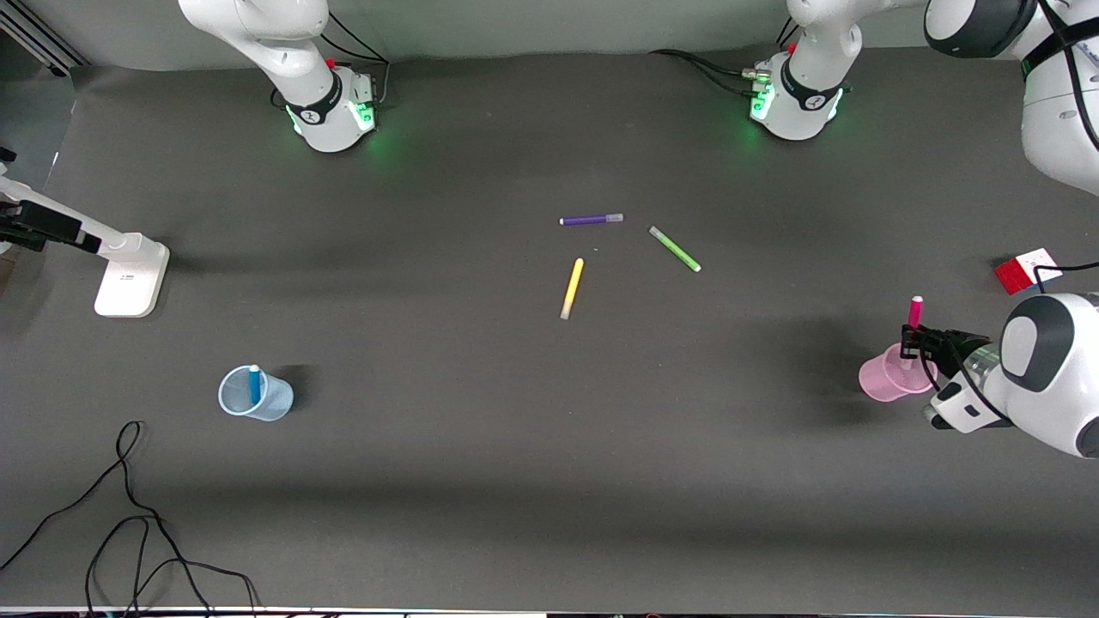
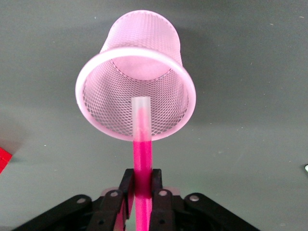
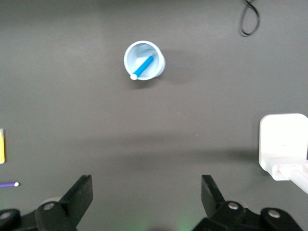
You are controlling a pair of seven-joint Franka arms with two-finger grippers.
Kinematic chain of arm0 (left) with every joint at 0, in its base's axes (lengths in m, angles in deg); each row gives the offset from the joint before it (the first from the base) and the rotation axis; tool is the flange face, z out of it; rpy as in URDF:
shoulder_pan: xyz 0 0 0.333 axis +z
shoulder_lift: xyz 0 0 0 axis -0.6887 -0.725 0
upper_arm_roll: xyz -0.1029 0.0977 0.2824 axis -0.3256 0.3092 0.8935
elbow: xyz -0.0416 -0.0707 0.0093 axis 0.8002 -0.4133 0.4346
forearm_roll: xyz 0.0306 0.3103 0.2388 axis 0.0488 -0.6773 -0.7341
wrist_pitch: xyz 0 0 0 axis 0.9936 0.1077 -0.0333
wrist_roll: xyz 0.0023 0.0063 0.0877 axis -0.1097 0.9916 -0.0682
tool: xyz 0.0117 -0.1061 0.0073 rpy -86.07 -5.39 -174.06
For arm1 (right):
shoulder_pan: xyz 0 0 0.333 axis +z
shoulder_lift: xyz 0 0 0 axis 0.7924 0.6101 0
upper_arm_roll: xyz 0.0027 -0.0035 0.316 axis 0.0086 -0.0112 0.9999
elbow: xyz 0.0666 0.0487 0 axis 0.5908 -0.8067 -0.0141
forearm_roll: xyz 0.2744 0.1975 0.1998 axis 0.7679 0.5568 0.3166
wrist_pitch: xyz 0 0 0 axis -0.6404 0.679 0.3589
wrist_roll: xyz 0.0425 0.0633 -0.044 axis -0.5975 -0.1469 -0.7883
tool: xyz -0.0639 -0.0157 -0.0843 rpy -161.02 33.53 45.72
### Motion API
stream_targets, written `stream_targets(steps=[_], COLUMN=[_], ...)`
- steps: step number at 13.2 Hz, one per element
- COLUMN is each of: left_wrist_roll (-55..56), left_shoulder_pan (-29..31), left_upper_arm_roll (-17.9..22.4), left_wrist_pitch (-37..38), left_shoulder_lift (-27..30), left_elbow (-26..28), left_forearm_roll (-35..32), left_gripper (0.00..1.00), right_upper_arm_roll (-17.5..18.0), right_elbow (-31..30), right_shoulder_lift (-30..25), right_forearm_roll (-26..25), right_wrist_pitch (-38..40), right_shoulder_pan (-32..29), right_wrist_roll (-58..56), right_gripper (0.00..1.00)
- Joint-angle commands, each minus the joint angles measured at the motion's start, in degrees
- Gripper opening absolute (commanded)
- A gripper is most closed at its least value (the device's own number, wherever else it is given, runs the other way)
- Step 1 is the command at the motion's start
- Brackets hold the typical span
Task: Place pink and blue markers in matching cups
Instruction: 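Lower the pink marker into the pink cup and open the left gripper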
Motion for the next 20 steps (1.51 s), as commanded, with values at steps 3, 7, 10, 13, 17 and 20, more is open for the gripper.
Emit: stream_targets(steps=[3,7,10,13,17,20], left_wrist_roll=[-2.8,-2.0,-2.7,-3.0,-3.0,-2.9], left_shoulder_pan=[-0.6,-1.1,-0.6,0.1,0.2,-0.2], left_upper_arm_roll=[0.2,0.1,0.1,-0.2,0.0,0.2], left_wrist_pitch=[2.0,6.8,7.0,5.9,-0.1,-5.5], left_shoulder_lift=[-0.4,0.3,4.5,11.7,26.9,37.0], left_elbow=[-3.8,-10.3,-9.0,-6.2,7.2,17.4], left_forearm_roll=[-0.9,-0.5,-0.6,0.9,3.2,6.1], left_gripper=[1.00,1.00,1.00,1.00,1.00,1.00], right_upper_arm_roll=[0.1,9.2,12.2,3.1,2.8,2.2], right_elbow=[-1.2,-1.1,2.3,4.1,4.6,4.5], right_shoulder_lift=[-0.6,-1.4,-1.4,-1.2,-0.9,-1.2], right_forearm_roll=[-4.0,-5.7,-6.4,-5.6,-5.5,-5.5], right_wrist_pitch=[-3.3,-1.2,3.3,4.9,4.9,6.0], right_shoulder_pan=[11.6,7.8,5.8,13.9,13.8,13.9], right_wrist_roll=[11.1,10.7,6.7,5.3,5.1,5.0], right_gripper=[1.00,1.00,1.00,1.00,1.00,1.00])
